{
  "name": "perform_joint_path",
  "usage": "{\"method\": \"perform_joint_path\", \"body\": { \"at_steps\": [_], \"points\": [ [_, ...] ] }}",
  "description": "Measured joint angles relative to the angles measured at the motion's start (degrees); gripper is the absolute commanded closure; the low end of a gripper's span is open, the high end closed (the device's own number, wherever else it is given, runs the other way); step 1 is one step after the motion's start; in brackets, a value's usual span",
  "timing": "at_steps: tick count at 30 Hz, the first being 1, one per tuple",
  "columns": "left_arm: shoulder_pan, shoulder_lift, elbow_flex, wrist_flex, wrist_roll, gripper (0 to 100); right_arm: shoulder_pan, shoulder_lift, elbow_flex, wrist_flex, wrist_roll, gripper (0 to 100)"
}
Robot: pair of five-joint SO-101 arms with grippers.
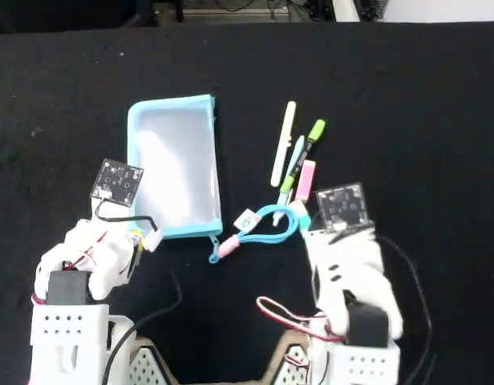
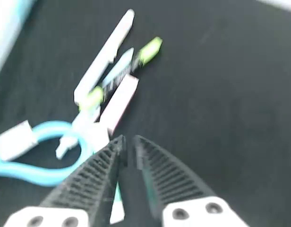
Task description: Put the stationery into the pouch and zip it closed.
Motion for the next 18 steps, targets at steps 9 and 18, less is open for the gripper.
{"method": "perform_joint_path", "body": {
  "at_steps": [9, 18],
  "points": [
    [0.09, 0.00, 3.78, -5.80, 0.26, 87, 0.26, 0.00, -16.62, 10.46, 0.44, 87.3],
    [-0.35, 0.00, 11.08, -14.33, 8.62, 87, -11.43, 21.01, -20.57, 10.29, 0.70, 87.4]
  ]
}}
